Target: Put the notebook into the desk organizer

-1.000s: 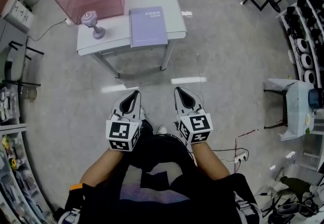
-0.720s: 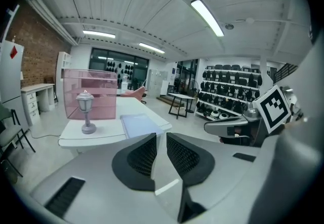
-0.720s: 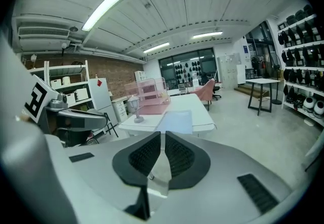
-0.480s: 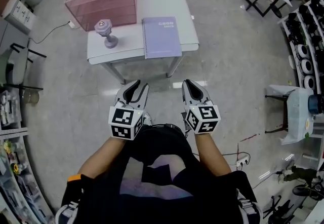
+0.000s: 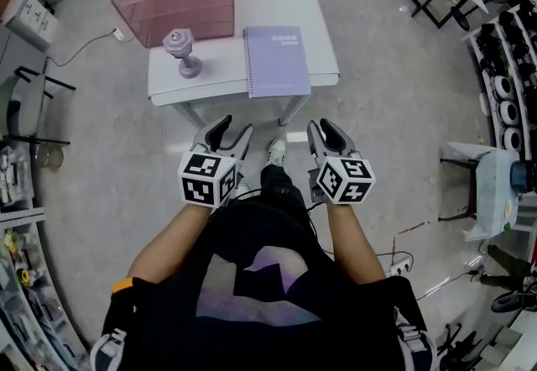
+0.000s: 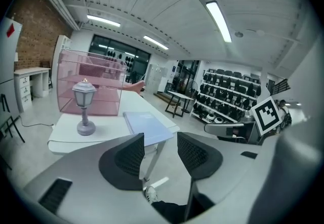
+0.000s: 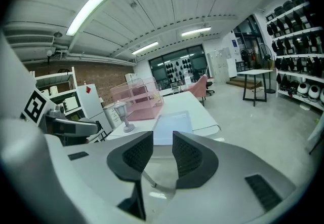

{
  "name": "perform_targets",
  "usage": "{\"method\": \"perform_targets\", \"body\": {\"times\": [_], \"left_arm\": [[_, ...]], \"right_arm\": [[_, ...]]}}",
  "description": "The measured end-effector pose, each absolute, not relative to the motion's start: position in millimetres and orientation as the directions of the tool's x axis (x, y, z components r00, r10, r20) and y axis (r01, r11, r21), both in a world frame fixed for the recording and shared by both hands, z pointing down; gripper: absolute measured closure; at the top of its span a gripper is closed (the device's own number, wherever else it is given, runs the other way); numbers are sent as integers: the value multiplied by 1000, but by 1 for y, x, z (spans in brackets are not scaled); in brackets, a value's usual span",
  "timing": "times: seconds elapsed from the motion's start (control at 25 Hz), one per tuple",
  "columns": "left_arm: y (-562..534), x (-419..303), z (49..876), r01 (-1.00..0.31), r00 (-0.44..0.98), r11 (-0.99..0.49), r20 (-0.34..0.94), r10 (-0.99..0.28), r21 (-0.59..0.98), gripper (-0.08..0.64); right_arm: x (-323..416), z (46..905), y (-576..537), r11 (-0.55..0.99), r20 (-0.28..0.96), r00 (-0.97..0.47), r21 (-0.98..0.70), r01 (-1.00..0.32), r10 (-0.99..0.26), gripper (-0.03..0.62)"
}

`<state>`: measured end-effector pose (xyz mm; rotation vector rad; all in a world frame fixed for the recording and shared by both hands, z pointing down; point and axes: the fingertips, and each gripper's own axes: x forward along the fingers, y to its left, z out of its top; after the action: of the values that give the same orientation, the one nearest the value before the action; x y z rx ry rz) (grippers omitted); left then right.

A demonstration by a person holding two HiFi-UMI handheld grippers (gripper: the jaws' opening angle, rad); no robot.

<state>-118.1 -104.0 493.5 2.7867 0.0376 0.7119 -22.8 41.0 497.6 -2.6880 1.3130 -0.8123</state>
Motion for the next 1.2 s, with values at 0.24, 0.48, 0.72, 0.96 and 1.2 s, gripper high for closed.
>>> {"method": "perform_targets", "body": {"times": [0.24, 0.48, 0.72, 0.96, 1.2], "left_arm": [[-116, -89, 520, -67, 856, -955, 509, 94, 289, 353], [-129, -56, 559, -141, 810, -909, 574, 122, 393, 337], [-133, -37, 602, -246, 757, -835, 636, 152, 493, 330], [-138, -20, 628, -332, 728, -751, 662, 181, 570, 314], [-143, 0, 641, -384, 717, -704, 673, 180, 597, 308]], "right_arm": [[12, 525, 35, -659, 461, 491, -346, -668, -739, 447], [51, 556, 21, -660, 501, 442, -443, -607, -744, 409], [79, 596, 13, -658, 547, 373, -553, -512, -749, 366], [97, 626, 9, -638, 553, 318, -671, -379, -770, 336], [116, 642, 4, -621, 549, 293, -722, -304, -782, 333]]}}
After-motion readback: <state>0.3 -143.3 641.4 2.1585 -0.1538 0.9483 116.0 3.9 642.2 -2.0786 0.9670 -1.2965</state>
